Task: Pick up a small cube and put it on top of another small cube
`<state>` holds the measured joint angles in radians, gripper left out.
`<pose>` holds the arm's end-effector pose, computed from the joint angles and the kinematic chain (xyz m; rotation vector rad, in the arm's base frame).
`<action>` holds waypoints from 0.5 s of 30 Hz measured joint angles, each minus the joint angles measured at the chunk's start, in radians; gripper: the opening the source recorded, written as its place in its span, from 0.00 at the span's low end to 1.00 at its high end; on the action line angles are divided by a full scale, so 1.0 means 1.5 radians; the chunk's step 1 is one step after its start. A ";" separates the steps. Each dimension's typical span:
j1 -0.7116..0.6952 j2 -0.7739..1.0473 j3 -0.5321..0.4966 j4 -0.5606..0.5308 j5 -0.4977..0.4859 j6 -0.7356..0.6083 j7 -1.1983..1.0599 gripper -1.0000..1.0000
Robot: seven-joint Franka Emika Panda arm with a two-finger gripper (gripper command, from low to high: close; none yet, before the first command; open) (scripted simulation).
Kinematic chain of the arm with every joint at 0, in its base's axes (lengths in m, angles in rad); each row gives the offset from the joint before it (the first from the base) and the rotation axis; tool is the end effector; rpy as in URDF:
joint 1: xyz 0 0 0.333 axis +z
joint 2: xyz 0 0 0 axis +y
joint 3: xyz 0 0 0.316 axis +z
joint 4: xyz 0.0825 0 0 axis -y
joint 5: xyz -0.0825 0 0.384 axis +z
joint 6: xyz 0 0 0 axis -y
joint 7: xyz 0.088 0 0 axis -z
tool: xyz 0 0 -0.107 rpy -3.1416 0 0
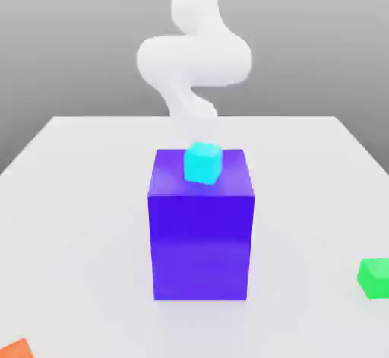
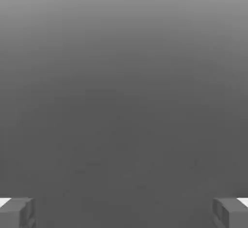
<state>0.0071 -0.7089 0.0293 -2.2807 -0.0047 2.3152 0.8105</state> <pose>0.3779 0.0178 0.6893 -2.4967 1.0145 -0.9720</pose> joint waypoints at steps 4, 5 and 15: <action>0.008 0.100 0.034 0.021 -0.008 0.017 0.014 0.50; 0.011 0.124 0.042 0.026 -0.012 0.021 0.018 0.50; 0.040 0.365 0.122 0.077 -0.062 0.061 0.073 0.50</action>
<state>0.0673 -0.1609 0.2128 -2.1649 -0.0975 2.4074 0.9207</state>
